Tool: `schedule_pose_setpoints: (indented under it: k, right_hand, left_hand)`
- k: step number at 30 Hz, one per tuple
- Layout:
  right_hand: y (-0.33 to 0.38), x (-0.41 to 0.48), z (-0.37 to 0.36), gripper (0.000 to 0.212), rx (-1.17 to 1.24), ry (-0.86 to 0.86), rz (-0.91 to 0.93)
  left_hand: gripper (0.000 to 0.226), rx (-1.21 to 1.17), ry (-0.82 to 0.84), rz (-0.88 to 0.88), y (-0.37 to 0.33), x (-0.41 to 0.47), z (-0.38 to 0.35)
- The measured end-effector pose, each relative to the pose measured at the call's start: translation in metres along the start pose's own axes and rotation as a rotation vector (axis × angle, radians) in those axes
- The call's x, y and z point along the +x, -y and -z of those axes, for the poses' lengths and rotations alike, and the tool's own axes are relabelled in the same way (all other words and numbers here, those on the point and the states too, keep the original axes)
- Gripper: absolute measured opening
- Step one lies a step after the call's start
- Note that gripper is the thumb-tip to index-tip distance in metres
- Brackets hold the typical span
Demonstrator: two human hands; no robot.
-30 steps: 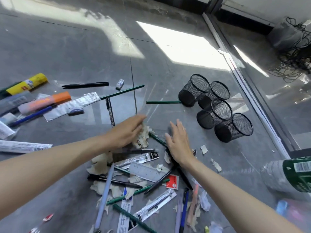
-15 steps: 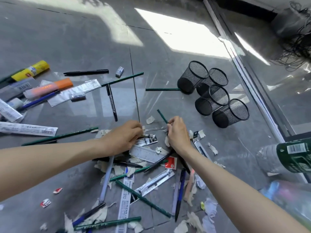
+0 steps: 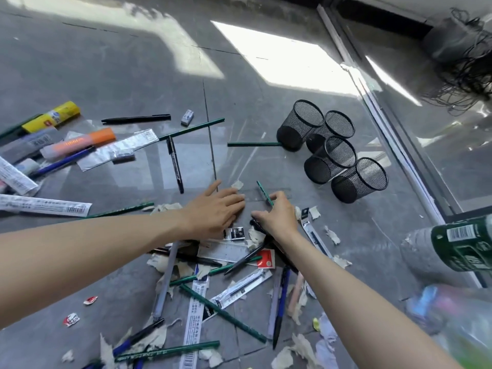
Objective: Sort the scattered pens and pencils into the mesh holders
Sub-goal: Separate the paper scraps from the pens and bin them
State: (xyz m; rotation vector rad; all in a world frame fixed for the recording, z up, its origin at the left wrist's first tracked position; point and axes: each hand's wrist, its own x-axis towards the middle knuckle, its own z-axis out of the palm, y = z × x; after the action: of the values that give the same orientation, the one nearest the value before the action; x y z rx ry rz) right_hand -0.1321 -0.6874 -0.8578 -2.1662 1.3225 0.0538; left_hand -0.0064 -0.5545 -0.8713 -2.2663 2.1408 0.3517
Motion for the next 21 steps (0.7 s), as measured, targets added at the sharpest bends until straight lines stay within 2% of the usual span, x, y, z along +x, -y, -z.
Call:
schedule_pose_setpoints:
  k: [2,4,8,10,13,15,16,18,19,21]
  right_hand:
    - [0.0,0.003,-0.001,0.023,-0.01,0.012,-0.05]
    - [0.002,0.003,-0.002,0.005,0.061,0.008,-0.061]
    - [0.008,0.006,-0.002,0.03,0.216,0.059,-0.007]
    - [0.014,0.008,-0.004,0.032,0.258,0.061,0.021]
    - [0.023,0.012,-0.012,0.034,0.279,0.054,0.082]
    - [0.027,0.014,-0.016,0.033,0.238,0.053,0.117]
    - [0.027,0.015,-0.017,0.033,0.229,0.064,0.117]
    - [0.028,0.017,-0.015,0.037,0.236,0.11,0.133]
    - [0.028,0.018,-0.014,0.039,0.191,0.127,0.17]
    - [0.025,0.021,-0.01,0.04,-0.016,0.166,0.272]
  left_hand:
    - [0.058,-0.041,0.033,0.054,0.003,0.007,0.004]
    - [0.051,-0.044,0.029,0.12,0.009,0.016,0.008]
    - [0.031,0.008,-0.115,0.317,0.02,0.034,0.007]
    - [0.031,-0.026,-0.197,0.345,0.02,0.038,0.01]
    - [0.056,-0.058,-0.218,0.158,0.014,0.037,0.007]
    - [0.057,-0.017,-0.235,0.026,0.015,0.034,0.002]
    - [0.053,0.014,-0.26,-0.011,0.018,0.033,0.0]
    - [0.026,0.132,-0.307,-0.084,0.025,0.03,0.002]
    - [0.015,0.208,-0.307,-0.123,0.029,0.028,0.007]
    - [0.007,0.273,-0.315,-0.171,0.041,0.021,0.013]
